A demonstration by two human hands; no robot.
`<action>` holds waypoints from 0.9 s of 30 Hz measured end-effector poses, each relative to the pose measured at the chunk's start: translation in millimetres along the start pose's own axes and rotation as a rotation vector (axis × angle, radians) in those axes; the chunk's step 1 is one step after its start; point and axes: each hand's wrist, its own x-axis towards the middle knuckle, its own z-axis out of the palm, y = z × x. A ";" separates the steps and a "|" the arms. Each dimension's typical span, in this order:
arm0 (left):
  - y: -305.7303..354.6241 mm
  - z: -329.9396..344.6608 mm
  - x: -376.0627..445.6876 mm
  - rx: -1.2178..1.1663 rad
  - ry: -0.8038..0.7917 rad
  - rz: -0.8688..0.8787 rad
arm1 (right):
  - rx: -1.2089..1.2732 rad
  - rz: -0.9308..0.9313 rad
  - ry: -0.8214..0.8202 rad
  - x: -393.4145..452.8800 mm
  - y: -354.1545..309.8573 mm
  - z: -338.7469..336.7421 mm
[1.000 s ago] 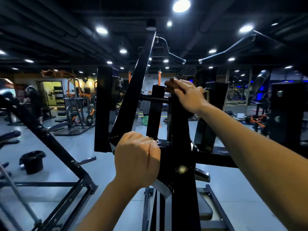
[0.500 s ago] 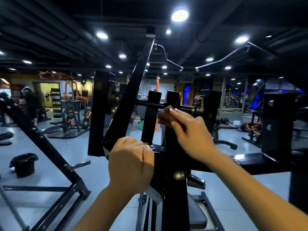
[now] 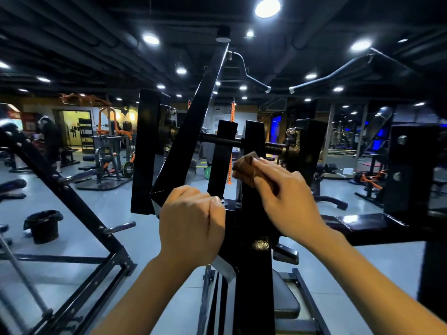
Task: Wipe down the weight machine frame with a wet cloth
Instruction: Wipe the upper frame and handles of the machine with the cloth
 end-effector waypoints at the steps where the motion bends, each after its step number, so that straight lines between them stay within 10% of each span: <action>1: -0.2 0.2 -0.2 0.001 -0.001 0.001 | -0.024 0.006 0.000 2.9 0.5 -0.3; 9: -2.7 -1.4 0.5 -0.015 0.007 0.034 | 0.050 0.121 0.005 155.2 49.1 21.2; 20: -1.7 1.6 -1.3 0.008 -0.008 0.008 | 0.083 -0.218 -0.121 -7.9 16.2 -5.6; 27: -4.6 0.9 1.2 -0.020 0.039 0.043 | 0.025 -0.121 -0.153 125.8 56.0 1.0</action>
